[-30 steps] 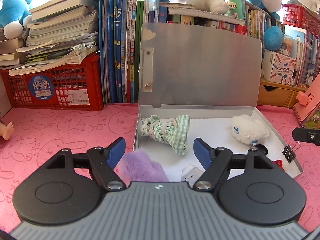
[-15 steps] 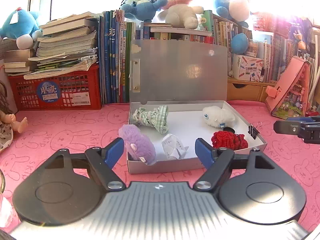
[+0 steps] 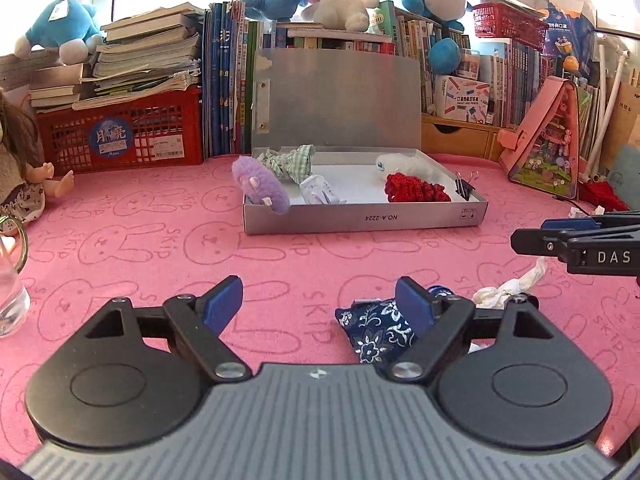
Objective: Organize objects
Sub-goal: 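Move the left tool to a small black cup while the right tool reaches a tissue-wrapped black cap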
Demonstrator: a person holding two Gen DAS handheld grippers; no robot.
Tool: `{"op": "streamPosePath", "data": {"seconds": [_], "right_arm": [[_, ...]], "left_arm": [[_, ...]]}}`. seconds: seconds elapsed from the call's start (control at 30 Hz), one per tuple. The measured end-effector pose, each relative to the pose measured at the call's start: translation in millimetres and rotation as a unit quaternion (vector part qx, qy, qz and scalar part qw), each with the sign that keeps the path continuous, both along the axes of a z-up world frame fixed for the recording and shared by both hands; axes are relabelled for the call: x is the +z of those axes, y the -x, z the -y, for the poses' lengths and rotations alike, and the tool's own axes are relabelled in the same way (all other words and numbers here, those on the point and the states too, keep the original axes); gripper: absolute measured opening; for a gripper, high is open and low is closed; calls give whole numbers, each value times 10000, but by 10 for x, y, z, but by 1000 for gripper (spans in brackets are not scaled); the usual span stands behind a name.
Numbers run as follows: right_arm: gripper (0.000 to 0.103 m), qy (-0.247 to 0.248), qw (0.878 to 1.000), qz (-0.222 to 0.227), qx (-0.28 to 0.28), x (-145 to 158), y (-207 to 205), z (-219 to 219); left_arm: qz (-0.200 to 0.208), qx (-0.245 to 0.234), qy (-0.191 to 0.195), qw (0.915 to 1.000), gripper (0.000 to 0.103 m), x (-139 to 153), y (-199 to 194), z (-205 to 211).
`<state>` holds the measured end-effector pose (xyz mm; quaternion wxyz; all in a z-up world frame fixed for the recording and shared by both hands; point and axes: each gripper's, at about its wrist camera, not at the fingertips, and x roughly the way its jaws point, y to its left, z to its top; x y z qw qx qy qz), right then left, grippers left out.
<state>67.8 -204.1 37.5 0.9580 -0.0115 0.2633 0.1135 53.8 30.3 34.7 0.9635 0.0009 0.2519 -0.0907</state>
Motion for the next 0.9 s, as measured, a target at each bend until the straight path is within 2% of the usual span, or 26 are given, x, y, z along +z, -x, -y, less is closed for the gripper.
{"op": "streamPosePath", "data": {"seconds": [0.23, 0.5, 0.7, 0.9], "right_arm": [[69, -28, 10000, -53, -30, -155, 217, -41], [69, -178, 9996, -67, -203, -244, 311, -21], [69, -75, 9993, 197, -314, -200, 440, -16], [69, 79, 9997, 99, -217, -271, 449, -92]], "left_arm": [[-54, -20, 12, 10000, 87, -143, 276, 41], [-221, 34, -19, 9997, 87, -298, 414, 61], [-278, 50, -53, 9996, 88, -378, 488, 77], [-289, 87, -86, 9995, 88, -444, 520, 108]]}}
